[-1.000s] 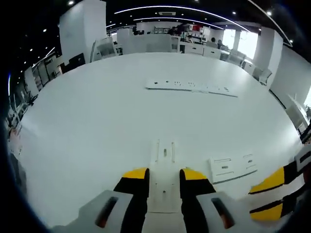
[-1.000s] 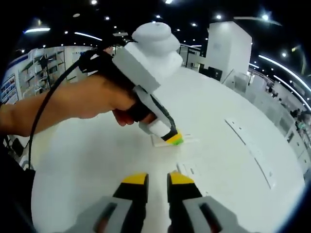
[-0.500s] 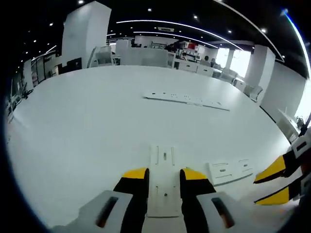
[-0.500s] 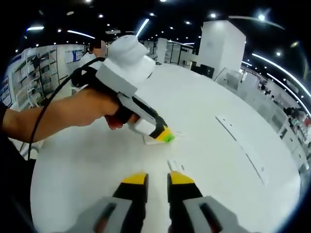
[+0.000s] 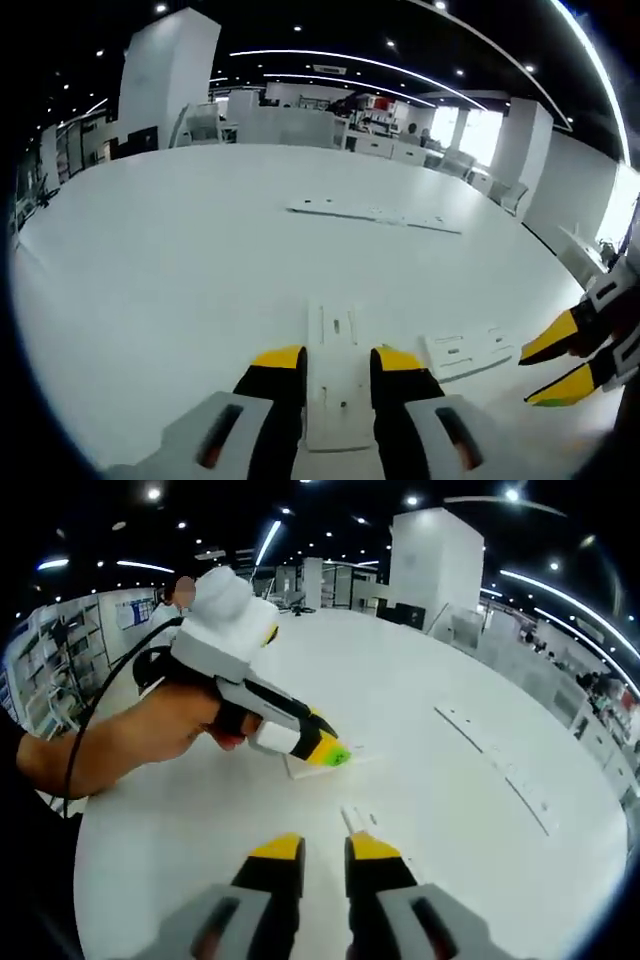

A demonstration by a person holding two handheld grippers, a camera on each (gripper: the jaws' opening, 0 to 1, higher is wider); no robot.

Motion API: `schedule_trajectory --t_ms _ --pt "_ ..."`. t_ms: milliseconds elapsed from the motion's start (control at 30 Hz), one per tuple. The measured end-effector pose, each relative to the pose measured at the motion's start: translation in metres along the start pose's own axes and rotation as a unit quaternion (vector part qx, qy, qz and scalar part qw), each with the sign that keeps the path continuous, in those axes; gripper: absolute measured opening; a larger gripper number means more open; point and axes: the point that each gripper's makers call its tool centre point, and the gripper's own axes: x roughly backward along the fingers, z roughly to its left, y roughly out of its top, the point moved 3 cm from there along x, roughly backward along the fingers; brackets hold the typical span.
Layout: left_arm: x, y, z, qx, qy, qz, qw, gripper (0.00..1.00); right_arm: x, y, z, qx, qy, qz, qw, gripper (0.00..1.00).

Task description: Locate the socket holder cover, grip the socket holder cover, clip it into the socket holder slot.

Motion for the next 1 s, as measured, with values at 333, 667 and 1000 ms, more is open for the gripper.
schedule_trajectory --t_ms 333,667,1000 --pt "0.051 -0.012 -0.011 -0.019 0.0 -0.025 0.9995 0.26 0.006 0.007 0.0 -0.012 -0.008 -0.02 0.9997 0.17" --pt "0.055 -0.048 -0.012 -0.036 0.019 -0.01 0.9991 0.2 -0.004 0.008 0.006 -0.012 0.002 -0.018 0.9998 0.17" --pt "0.063 -0.054 -0.014 -0.047 0.033 -0.028 0.998 0.17 0.001 0.008 0.01 -0.008 -0.001 -0.02 0.9998 0.17"
